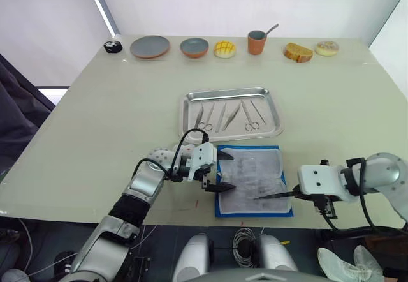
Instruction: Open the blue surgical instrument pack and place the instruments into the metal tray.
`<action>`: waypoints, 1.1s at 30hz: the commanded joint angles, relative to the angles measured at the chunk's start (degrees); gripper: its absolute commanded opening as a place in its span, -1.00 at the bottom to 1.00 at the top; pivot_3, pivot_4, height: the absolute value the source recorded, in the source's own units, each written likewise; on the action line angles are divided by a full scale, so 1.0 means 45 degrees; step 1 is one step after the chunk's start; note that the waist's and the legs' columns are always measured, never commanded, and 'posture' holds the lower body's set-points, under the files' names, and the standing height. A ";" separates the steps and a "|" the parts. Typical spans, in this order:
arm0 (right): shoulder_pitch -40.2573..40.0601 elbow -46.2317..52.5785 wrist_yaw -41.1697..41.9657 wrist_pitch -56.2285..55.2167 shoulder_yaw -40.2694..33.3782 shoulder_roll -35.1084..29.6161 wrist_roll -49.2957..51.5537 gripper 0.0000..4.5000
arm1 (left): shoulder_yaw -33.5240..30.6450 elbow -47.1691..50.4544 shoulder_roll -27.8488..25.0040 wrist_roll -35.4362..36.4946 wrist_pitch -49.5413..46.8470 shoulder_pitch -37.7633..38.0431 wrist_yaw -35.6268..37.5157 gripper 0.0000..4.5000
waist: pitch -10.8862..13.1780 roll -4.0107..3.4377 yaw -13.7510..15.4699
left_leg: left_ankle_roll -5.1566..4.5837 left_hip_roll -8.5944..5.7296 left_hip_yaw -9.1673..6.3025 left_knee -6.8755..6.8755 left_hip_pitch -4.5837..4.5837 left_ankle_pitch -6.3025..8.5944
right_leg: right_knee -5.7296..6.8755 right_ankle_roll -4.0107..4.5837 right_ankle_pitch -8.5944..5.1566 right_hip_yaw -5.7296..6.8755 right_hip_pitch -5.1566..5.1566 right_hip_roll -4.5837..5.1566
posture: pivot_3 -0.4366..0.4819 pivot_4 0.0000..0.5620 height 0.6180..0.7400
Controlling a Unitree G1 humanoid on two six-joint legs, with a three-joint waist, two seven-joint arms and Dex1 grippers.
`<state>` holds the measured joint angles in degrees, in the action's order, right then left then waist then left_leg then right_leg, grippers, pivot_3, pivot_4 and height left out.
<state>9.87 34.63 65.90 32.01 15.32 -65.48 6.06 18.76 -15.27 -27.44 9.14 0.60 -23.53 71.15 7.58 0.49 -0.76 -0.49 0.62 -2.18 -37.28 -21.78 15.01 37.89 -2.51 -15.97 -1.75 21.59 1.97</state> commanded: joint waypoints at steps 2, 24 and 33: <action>-0.1282 -0.1408 0.0669 -0.1664 -0.2684 -0.1041 0.0613 -1.00 | 0.0397 -0.0693 -0.0289 -0.0778 -0.0634 0.0325 -0.0179 1.00 | 0.0018 0.0004 0.0019 | 0.0000 -0.0002 0.0002 -0.0001 -0.0006 0.0000 | -0.0003 -0.0002 -0.0001 0.0001 -0.0001 0.0002 | -0.05 -0.47 1.00; 0.6171 -0.5425 -0.8698 0.7248 -0.3698 0.8088 0.3594 -1.00 | 0.0343 -0.1355 -0.0114 -0.0847 -0.0227 0.0112 -0.0306 1.00 | 0.0053 -0.0032 -0.0057 | -0.0001 -0.0005 -0.0012 0.0004 -0.0016 -0.0001 | 0.0009 0.0007 0.0007 0.0004 0.0006 0.0015 | -0.05 -0.47 1.00; 0.8052 -0.9671 -1.0590 0.5505 -0.3546 1.0417 0.2170 -1.00 | 0.0331 -0.1251 0.0040 -0.0891 -0.0292 0.0132 -0.0487 1.00 | 0.0060 -0.0083 -0.0045 | -0.0002 -0.0021 0.0002 0.0007 -0.0009 -0.0001 | 0.0028 0.0006 0.0010 -0.0005 0.0018 0.0005 | -0.05 -0.47 1.00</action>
<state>44.61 -8.47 19.08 59.09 -0.37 -18.87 16.53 18.59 -16.88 -26.65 9.00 1.62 -24.66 70.87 7.85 0.12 -0.96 -0.50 0.52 -2.17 -37.25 -21.82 15.01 38.01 -2.48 -15.93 -1.77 21.67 1.99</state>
